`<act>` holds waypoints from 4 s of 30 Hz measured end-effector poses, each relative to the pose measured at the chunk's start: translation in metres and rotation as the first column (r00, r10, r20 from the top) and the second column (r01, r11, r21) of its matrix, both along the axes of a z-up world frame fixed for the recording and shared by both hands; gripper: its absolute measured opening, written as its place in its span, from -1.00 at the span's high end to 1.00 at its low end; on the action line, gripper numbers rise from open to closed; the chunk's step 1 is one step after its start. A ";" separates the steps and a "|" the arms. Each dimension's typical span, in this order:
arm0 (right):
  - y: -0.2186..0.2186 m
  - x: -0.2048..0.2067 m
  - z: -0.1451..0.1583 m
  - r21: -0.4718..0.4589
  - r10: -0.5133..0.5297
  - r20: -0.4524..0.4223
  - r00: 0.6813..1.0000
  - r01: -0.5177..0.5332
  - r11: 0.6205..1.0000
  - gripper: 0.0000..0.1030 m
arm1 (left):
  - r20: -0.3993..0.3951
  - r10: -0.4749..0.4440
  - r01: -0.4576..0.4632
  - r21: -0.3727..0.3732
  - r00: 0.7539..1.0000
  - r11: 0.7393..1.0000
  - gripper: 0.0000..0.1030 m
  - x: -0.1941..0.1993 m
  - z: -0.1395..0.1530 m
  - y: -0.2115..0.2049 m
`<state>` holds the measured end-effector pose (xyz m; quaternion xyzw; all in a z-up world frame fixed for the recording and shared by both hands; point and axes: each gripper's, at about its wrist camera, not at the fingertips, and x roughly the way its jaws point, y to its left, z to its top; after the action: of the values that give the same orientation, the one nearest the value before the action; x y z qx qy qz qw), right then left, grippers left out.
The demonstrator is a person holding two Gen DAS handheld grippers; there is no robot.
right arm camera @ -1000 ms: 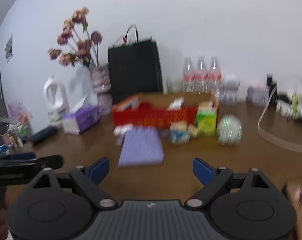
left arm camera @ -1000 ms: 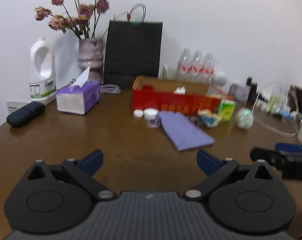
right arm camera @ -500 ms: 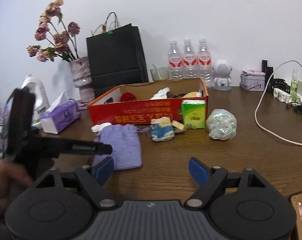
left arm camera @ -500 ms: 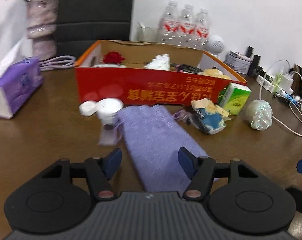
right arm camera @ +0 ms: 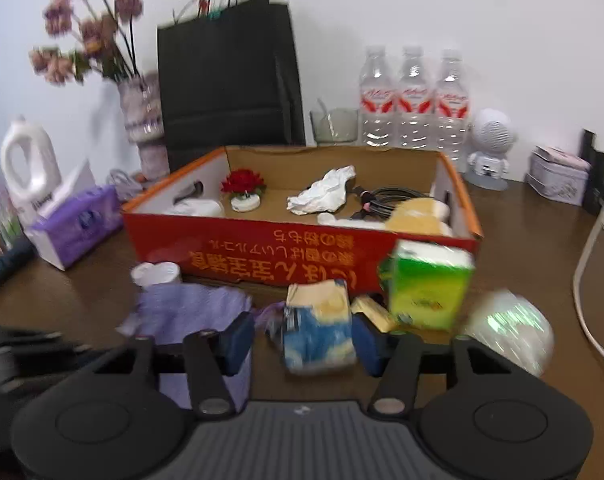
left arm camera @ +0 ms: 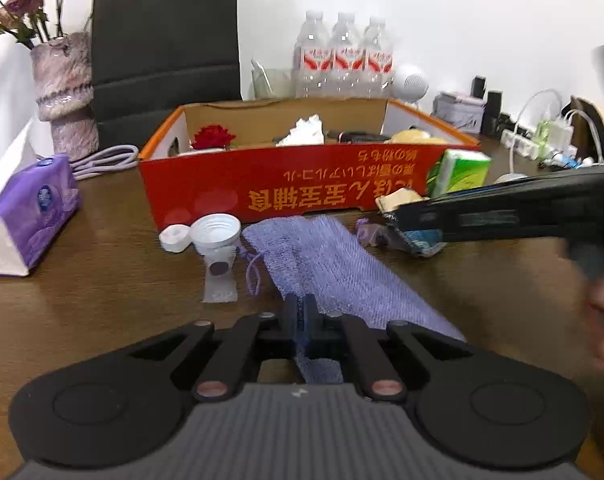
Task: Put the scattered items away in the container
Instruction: 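Grasp the purple pouch with the left tool while the right tool grasps the snack packet, then carry the purple pouch and snack packet into the box and open both tools, then withdraw both tools from the box toward the small items on the table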
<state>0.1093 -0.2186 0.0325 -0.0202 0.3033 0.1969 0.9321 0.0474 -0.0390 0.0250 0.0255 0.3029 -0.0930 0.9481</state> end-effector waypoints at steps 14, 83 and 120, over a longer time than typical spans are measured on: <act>-0.010 -0.066 0.007 0.053 0.023 -0.003 1.000 -0.023 0.998 0.92 | -0.055 -0.067 0.066 -0.030 0.996 0.997 0.94 -0.095 0.005 0.040; -0.003 0.217 0.015 0.131 -0.127 -0.372 0.920 0.187 0.974 0.68 | -0.200 0.070 -0.099 -0.134 0.977 0.986 0.75 0.266 0.041 0.000; 0.000 0.079 0.137 0.071 -0.106 -0.098 0.990 0.113 0.991 -0.75 | 0.184 0.093 -0.125 0.170 0.979 0.977 -1.00 0.106 0.139 0.012</act>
<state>0.1885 -0.2185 0.1694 0.0415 0.3399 0.1578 0.9262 0.1536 -0.0273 0.1641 0.1028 0.2267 -0.0103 0.9685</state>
